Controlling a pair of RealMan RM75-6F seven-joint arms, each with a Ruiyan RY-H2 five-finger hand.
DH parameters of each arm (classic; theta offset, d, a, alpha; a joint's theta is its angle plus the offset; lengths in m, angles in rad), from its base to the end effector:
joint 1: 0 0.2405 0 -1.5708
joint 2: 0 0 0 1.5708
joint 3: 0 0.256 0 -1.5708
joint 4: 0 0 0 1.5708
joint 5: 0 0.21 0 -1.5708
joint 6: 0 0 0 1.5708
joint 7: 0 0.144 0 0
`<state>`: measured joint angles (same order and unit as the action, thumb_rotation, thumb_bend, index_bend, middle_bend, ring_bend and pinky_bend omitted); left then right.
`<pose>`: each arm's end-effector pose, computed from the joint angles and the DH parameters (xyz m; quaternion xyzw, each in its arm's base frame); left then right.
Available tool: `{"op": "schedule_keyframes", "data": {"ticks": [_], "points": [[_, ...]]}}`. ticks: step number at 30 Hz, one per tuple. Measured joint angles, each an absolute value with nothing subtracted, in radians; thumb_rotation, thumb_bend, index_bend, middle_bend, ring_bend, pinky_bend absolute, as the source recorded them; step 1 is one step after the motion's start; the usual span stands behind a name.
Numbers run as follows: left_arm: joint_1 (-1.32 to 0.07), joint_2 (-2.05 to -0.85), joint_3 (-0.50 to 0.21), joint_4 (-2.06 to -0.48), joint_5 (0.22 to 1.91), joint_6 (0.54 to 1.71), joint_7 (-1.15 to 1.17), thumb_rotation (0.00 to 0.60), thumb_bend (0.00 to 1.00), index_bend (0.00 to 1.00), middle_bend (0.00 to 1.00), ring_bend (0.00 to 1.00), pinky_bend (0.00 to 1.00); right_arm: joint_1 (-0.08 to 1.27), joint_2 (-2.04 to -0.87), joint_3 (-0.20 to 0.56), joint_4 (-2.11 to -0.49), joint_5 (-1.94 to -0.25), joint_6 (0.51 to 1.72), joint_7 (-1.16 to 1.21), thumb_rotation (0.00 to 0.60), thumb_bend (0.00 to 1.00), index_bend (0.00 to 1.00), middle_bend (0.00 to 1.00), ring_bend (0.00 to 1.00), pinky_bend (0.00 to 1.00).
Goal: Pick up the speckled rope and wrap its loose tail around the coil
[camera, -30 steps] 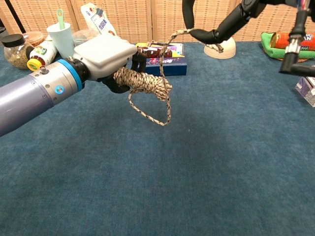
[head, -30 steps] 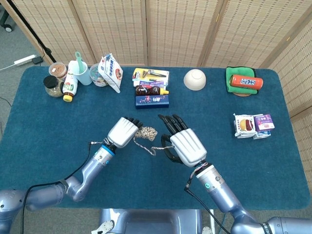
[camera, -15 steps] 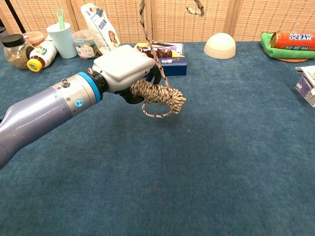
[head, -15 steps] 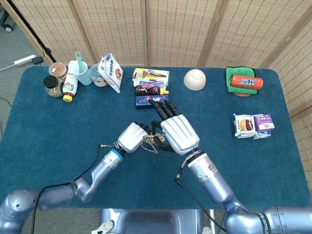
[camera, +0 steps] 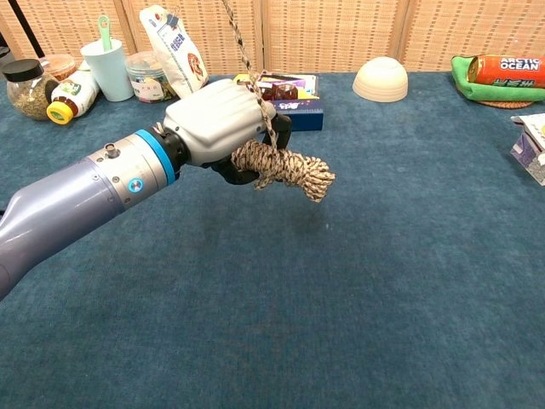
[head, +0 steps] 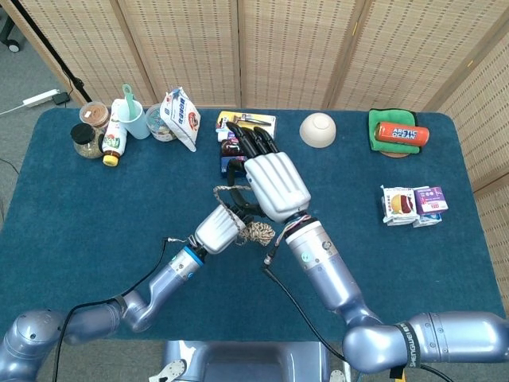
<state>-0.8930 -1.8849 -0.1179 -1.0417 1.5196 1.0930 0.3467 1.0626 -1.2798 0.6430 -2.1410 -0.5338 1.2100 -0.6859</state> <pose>-0.0765 0.3414 -0.0912 -0.8087 -0.1223 -0.4344 0.3774 0.0707 -0.3334 0.1246 0.6565 -0.3781 0.5463 0.3572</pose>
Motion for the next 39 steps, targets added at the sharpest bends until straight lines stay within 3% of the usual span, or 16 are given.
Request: {"op": "schedule_keyframes", "data": {"ticks": [11,24,39], "points": [[-0.878,-1.842,-0.059,-1.035,1.606,1.147,0.198,0.6,0.4,0.62,0.5,0.53,0.67,1.133,-1.317,0.617,-1.954,-0.485,1.239,-0.693,0.6,0.49,0.68,0.0,0.0,0.0],[-0.857,-1.784,-0.001,-0.983,1.7,1.245,-0.01,0.6,0.4,0.63,0.51,0.53,0.67,1.11,-1.357,0.53,-1.679,-0.479,1.159,-0.581,0.6,0.49,0.69,0.0,0.0,0.0],[-0.841,-1.71,-0.039,-1.111,1.696,1.316,-0.14,0.6,0.4,0.63,0.52,0.52,0.67,1.016,-1.414,0.426,-1.504,-0.518,1.038,-0.409,0.6,0.49,0.71,0.0,0.0,0.0]]}}
